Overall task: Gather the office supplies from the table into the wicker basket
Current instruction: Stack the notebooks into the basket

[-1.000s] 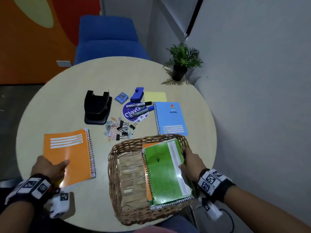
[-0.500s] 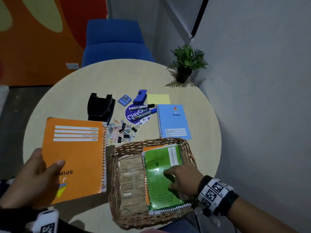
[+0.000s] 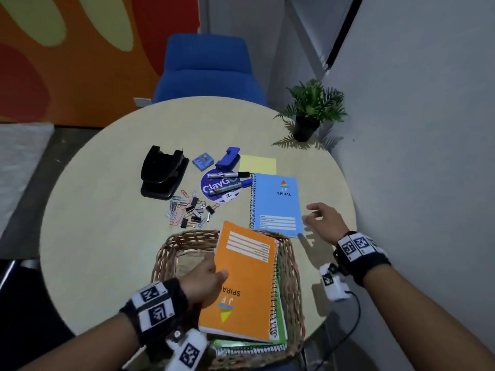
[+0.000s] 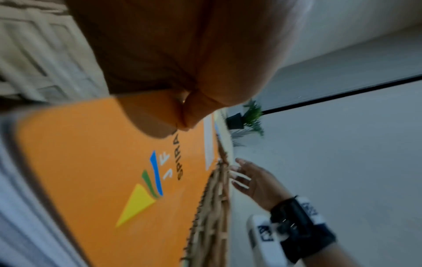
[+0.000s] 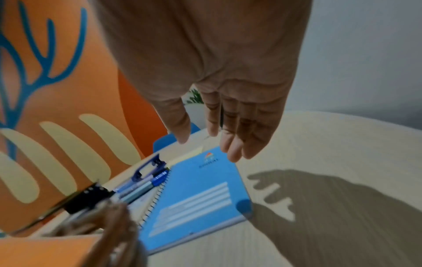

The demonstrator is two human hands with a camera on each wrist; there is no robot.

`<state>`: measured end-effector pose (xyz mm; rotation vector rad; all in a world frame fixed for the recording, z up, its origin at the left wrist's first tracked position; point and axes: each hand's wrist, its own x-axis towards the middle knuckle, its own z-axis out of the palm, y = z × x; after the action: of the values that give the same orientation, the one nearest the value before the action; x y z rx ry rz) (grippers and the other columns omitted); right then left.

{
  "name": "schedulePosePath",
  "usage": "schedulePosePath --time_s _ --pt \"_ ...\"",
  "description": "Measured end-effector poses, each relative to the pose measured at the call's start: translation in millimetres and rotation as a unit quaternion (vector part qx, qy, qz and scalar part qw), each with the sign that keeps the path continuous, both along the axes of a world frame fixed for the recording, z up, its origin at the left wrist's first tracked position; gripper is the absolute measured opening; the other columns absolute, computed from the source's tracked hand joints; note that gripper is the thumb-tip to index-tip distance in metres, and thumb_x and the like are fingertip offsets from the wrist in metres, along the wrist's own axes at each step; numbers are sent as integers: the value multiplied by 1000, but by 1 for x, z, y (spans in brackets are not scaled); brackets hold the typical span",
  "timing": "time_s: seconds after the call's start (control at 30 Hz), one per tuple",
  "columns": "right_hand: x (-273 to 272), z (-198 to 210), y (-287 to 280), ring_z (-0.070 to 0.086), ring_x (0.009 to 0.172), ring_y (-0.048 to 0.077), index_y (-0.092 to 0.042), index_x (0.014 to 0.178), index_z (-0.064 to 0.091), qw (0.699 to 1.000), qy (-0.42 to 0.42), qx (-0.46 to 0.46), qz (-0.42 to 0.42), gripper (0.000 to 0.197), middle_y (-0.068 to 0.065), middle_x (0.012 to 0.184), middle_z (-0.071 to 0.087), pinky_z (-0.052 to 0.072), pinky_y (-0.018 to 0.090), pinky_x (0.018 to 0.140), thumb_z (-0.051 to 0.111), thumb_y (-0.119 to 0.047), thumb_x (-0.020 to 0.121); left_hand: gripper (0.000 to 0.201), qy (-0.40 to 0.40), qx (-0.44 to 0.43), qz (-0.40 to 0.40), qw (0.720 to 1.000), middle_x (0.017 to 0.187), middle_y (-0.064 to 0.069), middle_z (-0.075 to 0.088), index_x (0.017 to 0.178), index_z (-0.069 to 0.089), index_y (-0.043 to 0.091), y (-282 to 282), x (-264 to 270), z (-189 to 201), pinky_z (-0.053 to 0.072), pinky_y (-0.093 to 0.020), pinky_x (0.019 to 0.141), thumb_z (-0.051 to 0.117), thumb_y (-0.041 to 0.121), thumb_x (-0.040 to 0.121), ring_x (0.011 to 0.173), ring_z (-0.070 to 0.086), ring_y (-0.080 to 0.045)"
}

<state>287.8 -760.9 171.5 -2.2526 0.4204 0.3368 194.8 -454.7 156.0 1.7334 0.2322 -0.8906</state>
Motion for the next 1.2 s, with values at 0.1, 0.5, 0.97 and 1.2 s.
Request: schedulePosePath --time_s 0.1,0.5,0.97,1.2 --pt "20 -26 -10 66 96 31 -8 127 52 996 90 -25 11 47 12 104 64 53 38 83 67 -25 86 30 28 65 -1 997 97 -16 58 111 34 21 -14 -8 -14 54 -44 71 54 18 89 80 59 -31" --pt "49 -63 9 54 113 35 -7 132 38 983 129 -105 74 79 14 132 43 51 41 82 74 -44 74 97 -80 348 -196 913 98 -2 69 145 -6 15 -40 -22 -3 52 -32 75 64 33 81 85 65 -20" --pt "41 -90 1 52 116 35 -6 134 33 986 82 -135 50 79 11 130 36 52 45 89 77 -38 76 43 -133 361 -199 901 99 -6 62 109 65 8 -120 210 29 47 -35 84 51 43 90 91 59 -25" --pt "32 -99 -2 48 119 32 -9 133 33 987 74 -136 30 76 10 129 37 50 43 93 76 -36 77 44 -35 354 -269 895 117 -13 60 131 50 10 -142 213 11 50 -36 78 55 24 90 93 58 -30"
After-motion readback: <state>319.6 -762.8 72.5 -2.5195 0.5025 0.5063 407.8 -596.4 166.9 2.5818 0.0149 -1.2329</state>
